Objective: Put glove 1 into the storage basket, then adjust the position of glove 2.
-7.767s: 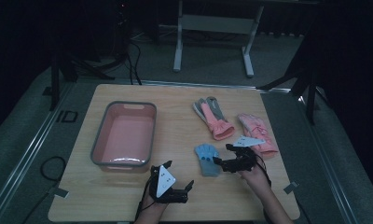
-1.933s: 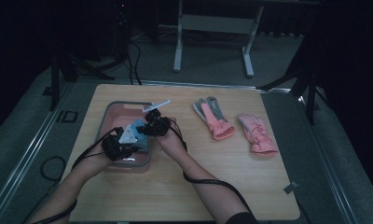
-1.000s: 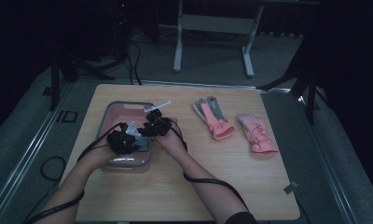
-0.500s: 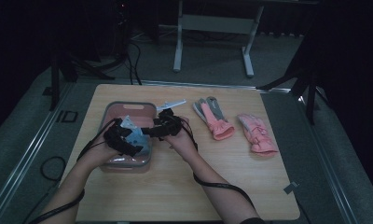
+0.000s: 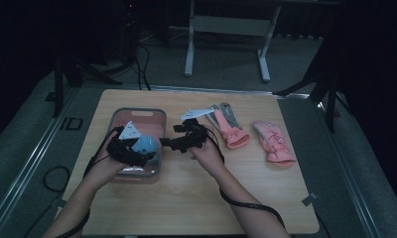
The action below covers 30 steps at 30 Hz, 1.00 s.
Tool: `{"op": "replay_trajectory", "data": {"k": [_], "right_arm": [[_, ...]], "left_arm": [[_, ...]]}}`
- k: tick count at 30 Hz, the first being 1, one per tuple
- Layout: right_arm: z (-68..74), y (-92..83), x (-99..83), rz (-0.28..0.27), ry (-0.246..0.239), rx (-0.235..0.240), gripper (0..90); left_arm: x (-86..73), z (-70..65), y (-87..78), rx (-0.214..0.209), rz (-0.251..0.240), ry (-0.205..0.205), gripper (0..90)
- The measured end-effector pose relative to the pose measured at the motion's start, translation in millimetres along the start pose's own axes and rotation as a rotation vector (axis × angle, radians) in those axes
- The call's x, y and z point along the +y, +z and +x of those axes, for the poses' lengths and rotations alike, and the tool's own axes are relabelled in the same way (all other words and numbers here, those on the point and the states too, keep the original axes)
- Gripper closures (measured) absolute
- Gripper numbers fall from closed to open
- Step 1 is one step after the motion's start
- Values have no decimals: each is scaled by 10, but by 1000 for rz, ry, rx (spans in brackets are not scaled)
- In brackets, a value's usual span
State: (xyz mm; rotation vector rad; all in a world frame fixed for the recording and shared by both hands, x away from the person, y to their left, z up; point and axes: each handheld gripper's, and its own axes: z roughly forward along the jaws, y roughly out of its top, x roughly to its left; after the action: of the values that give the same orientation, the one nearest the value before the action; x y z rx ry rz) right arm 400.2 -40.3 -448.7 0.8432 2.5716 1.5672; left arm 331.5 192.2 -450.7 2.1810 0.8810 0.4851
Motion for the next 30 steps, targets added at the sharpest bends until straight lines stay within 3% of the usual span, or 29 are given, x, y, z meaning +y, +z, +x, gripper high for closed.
{"op": "replay_trajectory", "data": {"k": [3, 10, 14, 22, 30], "right_arm": [[9, -137, -66, -9, -44, -33, 148], [-57, -386, -174, 27, -21, -42, 143], [-107, -541, -228, 15, -23, -49, 143], [-224, -812, -384, 13, -19, -76, 140], [-417, -1063, -525, -13, 31, -85, 140]], "left_arm": [[29, -139, 2, -20, -45, 4, 147], [129, -419, 9, -58, -116, 16, 147], [188, -562, 55, -98, -142, 1, 148], [269, -818, 177, -152, -159, 14, 147], [262, -1098, 331, -217, -169, 20, 147]]}}
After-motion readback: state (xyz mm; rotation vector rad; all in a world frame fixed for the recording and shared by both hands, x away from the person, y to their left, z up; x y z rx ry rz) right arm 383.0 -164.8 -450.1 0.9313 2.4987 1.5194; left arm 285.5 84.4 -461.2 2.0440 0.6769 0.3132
